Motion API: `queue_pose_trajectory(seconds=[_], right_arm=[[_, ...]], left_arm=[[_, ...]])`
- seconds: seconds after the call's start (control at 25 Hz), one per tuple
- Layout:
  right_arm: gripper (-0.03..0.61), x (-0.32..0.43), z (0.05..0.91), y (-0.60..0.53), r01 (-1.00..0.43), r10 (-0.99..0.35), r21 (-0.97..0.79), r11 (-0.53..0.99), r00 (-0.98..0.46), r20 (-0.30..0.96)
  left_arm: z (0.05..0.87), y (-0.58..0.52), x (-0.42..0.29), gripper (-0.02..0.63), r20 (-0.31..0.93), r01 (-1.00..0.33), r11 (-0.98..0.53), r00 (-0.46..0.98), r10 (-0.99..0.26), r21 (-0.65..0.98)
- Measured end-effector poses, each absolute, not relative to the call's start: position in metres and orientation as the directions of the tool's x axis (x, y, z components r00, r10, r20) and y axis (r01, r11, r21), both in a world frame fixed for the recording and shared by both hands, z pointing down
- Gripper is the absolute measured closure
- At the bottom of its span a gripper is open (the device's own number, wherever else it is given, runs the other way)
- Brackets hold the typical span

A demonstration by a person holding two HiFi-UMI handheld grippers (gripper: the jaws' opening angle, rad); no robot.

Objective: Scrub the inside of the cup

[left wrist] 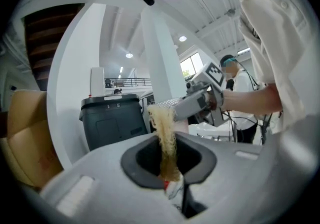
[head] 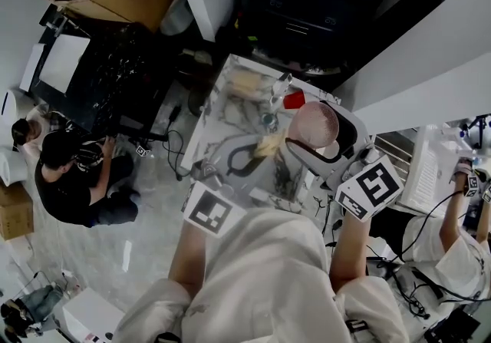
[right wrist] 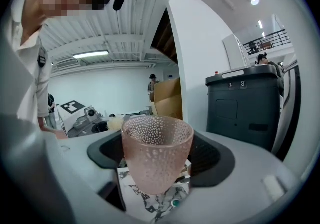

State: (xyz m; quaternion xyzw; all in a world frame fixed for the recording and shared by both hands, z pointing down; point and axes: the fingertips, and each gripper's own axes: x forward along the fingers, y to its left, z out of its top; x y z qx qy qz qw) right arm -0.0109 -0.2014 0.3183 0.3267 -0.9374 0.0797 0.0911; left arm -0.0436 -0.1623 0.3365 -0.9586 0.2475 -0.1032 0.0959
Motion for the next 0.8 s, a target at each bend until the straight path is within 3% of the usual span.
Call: queue_pose_trajectory(seconds=[0.36,0.8], right_arm=[[0.198,-0.008,0.331,-0.199,-0.674,-0.647,-0.060,0.736,-0.727,0.230],[0.198,-0.005,0.331,-0.193,-0.697,-0.681,-0.011,0.717,-0.703,0.204]], left_arm=[[0.317,-0.180,-0.046,0.586,0.087,-0.556,-0.805,0.809,-0.582,-0.208],[0.309,-0.181,-0.038,0.586,0.066,-0.567,-0.801,0.807,-0.587,-0.192]])
